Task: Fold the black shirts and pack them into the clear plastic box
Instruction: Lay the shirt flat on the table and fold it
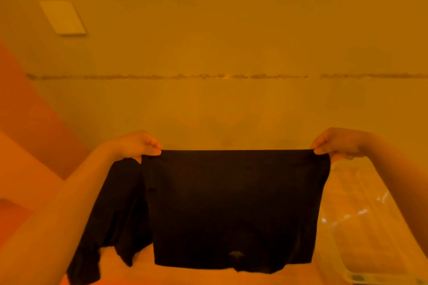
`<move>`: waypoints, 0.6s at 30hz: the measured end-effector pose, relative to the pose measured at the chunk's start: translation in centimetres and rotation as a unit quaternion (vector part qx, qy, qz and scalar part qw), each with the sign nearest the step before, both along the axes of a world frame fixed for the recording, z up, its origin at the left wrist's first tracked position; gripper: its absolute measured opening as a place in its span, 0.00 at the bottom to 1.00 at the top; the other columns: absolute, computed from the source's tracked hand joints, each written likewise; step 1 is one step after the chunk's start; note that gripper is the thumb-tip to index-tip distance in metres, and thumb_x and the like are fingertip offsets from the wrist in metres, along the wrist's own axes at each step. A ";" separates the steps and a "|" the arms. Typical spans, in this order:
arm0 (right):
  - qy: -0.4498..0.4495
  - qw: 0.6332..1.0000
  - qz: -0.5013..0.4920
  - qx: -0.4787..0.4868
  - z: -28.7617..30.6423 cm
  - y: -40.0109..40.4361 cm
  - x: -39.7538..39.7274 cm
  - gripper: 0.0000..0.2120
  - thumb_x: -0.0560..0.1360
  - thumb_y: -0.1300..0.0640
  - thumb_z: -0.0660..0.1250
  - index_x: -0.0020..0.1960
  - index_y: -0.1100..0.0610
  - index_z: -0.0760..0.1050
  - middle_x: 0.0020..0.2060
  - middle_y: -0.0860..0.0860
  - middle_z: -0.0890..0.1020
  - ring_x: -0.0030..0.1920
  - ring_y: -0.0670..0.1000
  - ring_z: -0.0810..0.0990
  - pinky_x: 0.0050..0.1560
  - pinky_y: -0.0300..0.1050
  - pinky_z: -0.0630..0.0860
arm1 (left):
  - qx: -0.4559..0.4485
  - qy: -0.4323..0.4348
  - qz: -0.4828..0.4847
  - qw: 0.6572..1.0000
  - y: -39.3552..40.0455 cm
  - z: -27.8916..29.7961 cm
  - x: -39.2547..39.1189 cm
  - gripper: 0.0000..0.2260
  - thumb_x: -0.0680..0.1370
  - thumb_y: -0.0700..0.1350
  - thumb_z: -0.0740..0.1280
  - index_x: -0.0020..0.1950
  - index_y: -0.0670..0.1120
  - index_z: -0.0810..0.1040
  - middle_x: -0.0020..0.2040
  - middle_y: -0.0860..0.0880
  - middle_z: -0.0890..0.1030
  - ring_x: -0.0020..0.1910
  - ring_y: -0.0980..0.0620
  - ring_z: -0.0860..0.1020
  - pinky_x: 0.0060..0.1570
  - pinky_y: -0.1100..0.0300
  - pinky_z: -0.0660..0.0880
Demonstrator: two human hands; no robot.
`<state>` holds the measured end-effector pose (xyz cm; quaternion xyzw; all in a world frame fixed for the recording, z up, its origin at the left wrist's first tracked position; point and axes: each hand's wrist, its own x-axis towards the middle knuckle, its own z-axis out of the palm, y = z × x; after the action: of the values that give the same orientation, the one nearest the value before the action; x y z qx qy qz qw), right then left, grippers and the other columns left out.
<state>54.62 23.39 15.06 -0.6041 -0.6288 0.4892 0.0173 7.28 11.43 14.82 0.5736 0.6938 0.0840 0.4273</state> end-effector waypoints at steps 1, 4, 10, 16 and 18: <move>-0.020 0.999 -0.013 0.026 -1.4 1.3 -0.8 0.05 0.73 0.71 0.65 0.41 0.65 0.78 0.33 0.58 0.81 0.31 0.50 0.81 0.25 0.35 0.75 | 0.000 0.010 0.011 1.000 1.4 -1.6 0.1 0.06 0.78 0.38 0.63 0.44 0.45 0.78 0.39 0.48 0.79 0.36 0.56 0.77 0.32 0.68 0.74; -0.107 0.992 -0.017 0.070 -6.7 5.6 -3.5 0.06 0.73 0.71 0.66 0.41 0.63 0.78 0.35 0.58 0.79 0.35 0.52 0.79 0.30 0.39 0.75 | 0.017 0.072 0.052 0.996 6.1 -7.4 0.1 0.06 0.78 0.41 0.64 0.51 0.42 0.79 0.46 0.45 0.79 0.44 0.51 0.76 0.36 0.63 0.74; -0.256 0.940 -0.027 0.222 -17.7 6.6 -10.3 0.18 0.78 0.63 0.57 0.68 0.62 0.68 0.64 0.63 0.73 0.63 0.62 0.73 0.61 0.53 0.69 | 0.184 0.297 0.020 0.937 8.7 -19.8 4.9 0.21 0.76 0.44 0.66 0.67 0.39 0.69 0.64 0.37 0.73 0.63 0.38 0.72 0.60 0.46 0.70; -0.224 0.943 0.103 0.225 -26.7 -5.3 -14.7 0.27 0.80 0.44 0.50 0.75 0.56 0.55 0.75 0.53 0.55 0.75 0.52 0.49 0.73 0.50 0.50 | 0.095 0.270 -0.086 0.954 0.9 -27.4 12.0 0.31 0.79 0.58 0.54 0.76 0.49 0.44 0.76 0.45 0.43 0.73 0.46 0.38 0.68 0.47 0.37; -0.264 0.932 0.108 0.224 -29.3 -6.6 -13.4 0.33 0.77 0.38 0.38 0.74 0.55 0.56 0.75 0.53 0.56 0.73 0.51 0.48 0.71 0.52 0.49 | 0.109 0.286 -0.092 0.948 -0.3 -28.5 11.4 0.30 0.77 0.60 0.55 0.74 0.47 0.52 0.75 0.41 0.56 0.73 0.43 0.49 0.68 0.43 0.49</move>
<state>41.25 16.80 -14.28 -0.6206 -0.7652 0.1574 -0.0669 18.70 11.14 -13.69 0.6777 0.7180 -0.0482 0.1515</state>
